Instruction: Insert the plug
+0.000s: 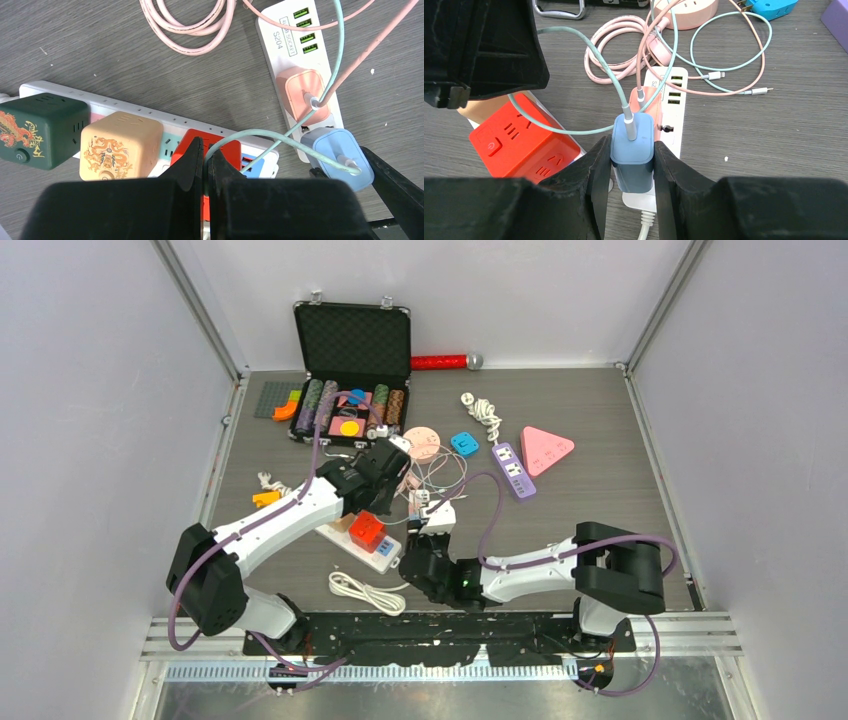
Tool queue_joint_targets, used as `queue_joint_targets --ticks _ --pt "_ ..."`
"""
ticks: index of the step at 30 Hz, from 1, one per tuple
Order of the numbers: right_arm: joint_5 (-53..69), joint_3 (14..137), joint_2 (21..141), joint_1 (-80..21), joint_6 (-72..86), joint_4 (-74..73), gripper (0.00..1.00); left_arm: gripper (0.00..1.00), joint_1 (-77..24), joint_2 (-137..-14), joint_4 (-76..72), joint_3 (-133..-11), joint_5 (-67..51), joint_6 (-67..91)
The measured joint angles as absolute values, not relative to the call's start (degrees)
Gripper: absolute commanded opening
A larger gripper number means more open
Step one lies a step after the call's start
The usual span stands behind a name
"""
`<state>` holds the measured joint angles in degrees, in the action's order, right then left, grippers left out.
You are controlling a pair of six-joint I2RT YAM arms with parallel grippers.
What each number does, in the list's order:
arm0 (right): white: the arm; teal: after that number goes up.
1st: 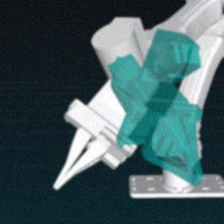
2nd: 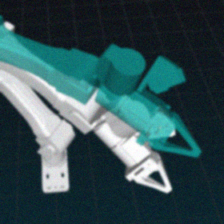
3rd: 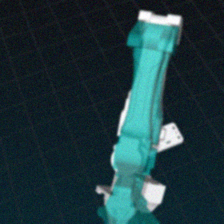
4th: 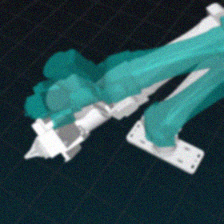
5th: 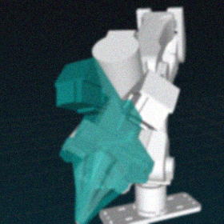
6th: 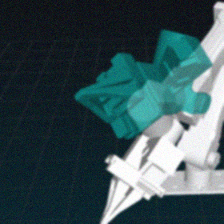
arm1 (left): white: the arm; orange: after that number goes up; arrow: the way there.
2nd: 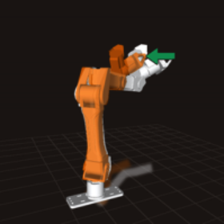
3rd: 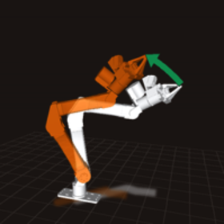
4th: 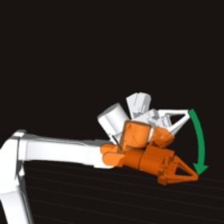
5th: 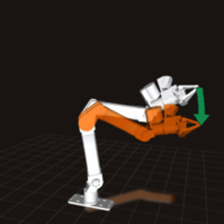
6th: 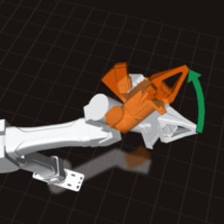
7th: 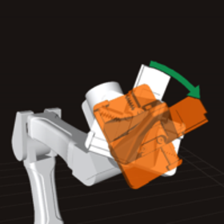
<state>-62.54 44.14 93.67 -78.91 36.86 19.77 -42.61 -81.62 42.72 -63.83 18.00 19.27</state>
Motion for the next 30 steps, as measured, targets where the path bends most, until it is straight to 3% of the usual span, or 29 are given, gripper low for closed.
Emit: queue_joint_targets --ticks 30 --pt "-65.7 49.2 100.1 -78.5 44.2 13.1 0.05 0.0 -42.2 -82.5 42.5 -63.8 20.1 19.1"
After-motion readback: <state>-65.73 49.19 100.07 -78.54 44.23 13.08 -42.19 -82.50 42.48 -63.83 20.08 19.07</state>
